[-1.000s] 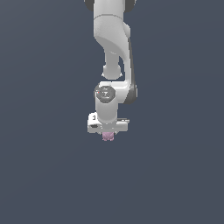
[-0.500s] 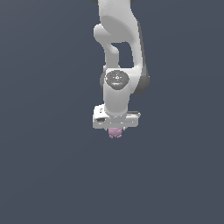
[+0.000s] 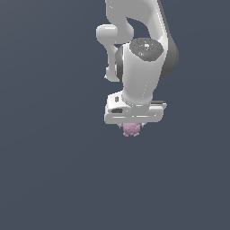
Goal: Pick up the object and move it to a goal position.
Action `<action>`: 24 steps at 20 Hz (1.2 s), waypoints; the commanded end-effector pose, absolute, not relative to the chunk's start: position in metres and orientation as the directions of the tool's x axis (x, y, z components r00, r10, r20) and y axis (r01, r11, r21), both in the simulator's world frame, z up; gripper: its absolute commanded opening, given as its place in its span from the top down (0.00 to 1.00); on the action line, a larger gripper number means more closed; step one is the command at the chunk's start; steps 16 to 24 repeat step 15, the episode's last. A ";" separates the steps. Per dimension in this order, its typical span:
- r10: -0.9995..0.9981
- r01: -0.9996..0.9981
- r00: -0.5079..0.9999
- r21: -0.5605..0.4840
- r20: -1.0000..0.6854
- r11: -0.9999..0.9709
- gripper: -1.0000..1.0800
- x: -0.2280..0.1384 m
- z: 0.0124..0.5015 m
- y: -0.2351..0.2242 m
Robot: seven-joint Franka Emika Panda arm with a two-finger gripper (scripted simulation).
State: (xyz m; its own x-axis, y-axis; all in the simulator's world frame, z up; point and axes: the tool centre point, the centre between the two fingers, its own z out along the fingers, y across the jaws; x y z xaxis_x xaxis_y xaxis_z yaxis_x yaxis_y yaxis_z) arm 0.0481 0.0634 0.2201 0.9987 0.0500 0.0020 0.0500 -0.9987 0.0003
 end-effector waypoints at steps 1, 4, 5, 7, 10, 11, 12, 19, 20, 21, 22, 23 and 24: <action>0.049 0.049 0.999 0.001 0.000 -0.999 1.00 0.053 0.239 0.073; 0.049 0.049 0.999 0.000 0.000 -0.999 1.00 0.058 0.255 0.081; 0.049 0.049 0.999 0.000 0.000 -0.999 1.00 0.059 0.260 0.083; 0.049 0.049 0.999 0.000 0.000 -0.999 1.00 0.062 0.267 0.087; 0.049 0.049 0.999 0.000 0.000 -0.999 1.00 0.064 0.274 0.091; 0.049 0.049 0.999 0.000 0.000 -0.999 1.00 0.065 0.276 0.092; 0.049 0.049 0.999 0.000 0.000 -0.999 1.00 0.065 0.277 0.093; 0.049 0.049 0.999 0.000 0.000 -0.999 1.00 0.066 0.279 0.093; 0.049 0.049 0.999 0.000 0.000 -0.999 1.00 0.066 0.279 0.093; 0.049 0.049 0.999 0.000 0.000 -0.999 1.00 0.066 0.279 0.093; 0.049 0.049 0.999 0.000 0.000 -0.999 1.00 0.066 0.279 0.093; 0.049 0.049 0.999 0.000 0.000 -0.999 1.00 0.066 0.279 0.093; 0.049 0.049 0.999 0.000 0.000 -0.999 1.00 0.066 0.279 0.093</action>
